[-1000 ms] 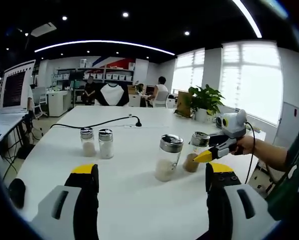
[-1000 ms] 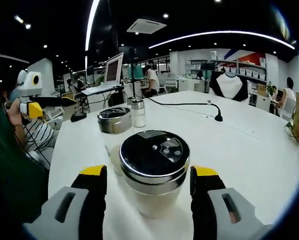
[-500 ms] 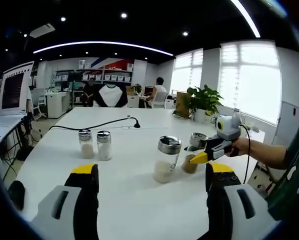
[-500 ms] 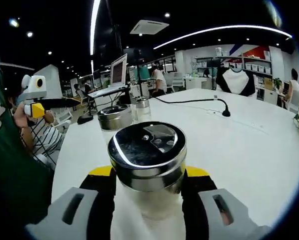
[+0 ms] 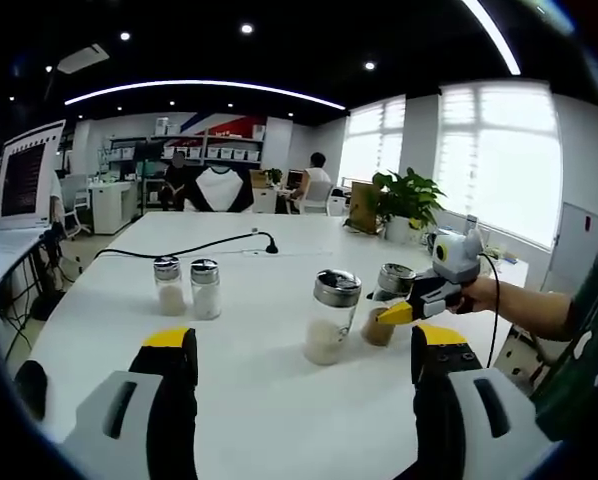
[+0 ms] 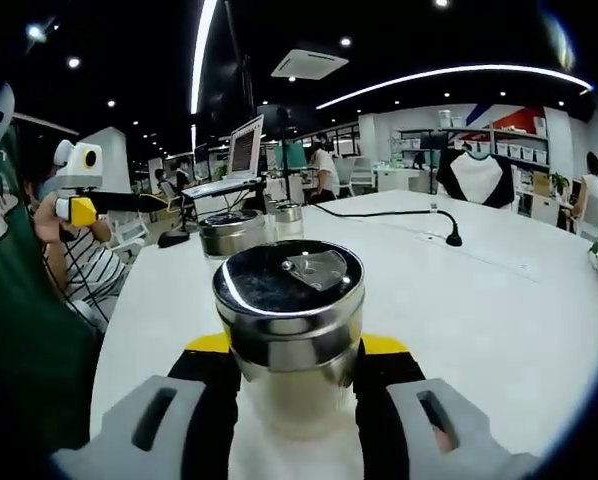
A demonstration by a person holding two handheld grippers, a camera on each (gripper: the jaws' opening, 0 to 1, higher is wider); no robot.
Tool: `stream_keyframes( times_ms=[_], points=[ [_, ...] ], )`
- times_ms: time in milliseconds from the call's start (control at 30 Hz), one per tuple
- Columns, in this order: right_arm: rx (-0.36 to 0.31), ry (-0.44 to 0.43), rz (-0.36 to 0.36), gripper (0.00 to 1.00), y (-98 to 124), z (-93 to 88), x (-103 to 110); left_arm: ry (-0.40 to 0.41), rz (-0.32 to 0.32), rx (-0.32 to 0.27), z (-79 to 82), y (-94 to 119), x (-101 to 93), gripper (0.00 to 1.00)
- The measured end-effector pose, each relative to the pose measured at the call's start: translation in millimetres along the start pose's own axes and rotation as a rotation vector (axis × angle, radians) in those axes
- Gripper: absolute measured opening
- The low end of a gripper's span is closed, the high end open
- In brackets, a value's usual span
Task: Rotate the seasoning bottle until the label or dispensing opening points toward the visible target arrow and the bottle remains upright within the marked orientation range
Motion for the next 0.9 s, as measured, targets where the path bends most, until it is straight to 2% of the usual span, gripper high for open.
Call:
stream_keyframes(
  times_ms=[333, 900],
  points=[
    [-0.006, 0.006, -0.013, 0.43, -0.6, -0.3, -0.4, -0.001, -0.006, -0.001, 0.4, -1.4, -1.1, 0.93],
    [0.012, -0.004, -0.094, 0.42, -2.5, -0.6, -1.0, 0.013, 0.009, -0.002, -1.4, 1.1, 1.2, 0.93]
  ],
)
Point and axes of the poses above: the point that each gripper's makers call its tool centre point, and the gripper's own axes: y roughly backward along the fingers, x roughly to its left, z roughly out of its top, the point moved 2 cm from there along y, roughly backward along the fingers, and after that the axes turned 12 degrees about -z, right-handed, at the moved point
